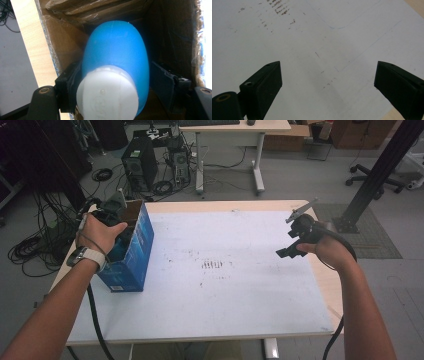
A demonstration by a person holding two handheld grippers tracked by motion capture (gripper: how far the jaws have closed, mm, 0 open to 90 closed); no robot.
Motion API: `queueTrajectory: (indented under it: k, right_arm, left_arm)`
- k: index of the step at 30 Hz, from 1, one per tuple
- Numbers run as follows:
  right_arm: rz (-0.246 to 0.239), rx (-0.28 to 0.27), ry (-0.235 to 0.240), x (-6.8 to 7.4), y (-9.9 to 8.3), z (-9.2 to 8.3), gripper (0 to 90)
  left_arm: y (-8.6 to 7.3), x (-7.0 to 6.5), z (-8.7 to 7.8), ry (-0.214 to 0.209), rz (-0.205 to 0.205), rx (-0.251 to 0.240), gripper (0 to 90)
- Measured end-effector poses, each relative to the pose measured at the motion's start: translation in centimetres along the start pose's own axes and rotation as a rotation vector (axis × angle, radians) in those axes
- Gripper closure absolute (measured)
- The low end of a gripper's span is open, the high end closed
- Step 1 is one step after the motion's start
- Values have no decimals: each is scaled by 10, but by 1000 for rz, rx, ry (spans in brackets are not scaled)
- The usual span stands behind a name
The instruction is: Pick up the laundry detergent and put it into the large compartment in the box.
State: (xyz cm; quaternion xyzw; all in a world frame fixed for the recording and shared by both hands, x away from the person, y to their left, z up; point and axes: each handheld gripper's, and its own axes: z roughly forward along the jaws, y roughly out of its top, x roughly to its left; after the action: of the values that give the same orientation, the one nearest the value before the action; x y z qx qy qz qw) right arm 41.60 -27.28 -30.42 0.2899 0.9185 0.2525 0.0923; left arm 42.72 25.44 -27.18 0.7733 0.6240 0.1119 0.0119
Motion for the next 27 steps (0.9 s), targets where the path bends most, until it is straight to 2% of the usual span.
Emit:
queueTrajectory:
  k: [14, 27]
  right_arm:
    - [0, -3, -3, 1, -1, -2, 77]
    - [-1, -5, -4, 2, -1, -3, 77]
  left_arm:
    - [-1, 0, -1, -16, 16, -14, 207]
    - [-2, 0, -2, -11, 30, -32, 194]
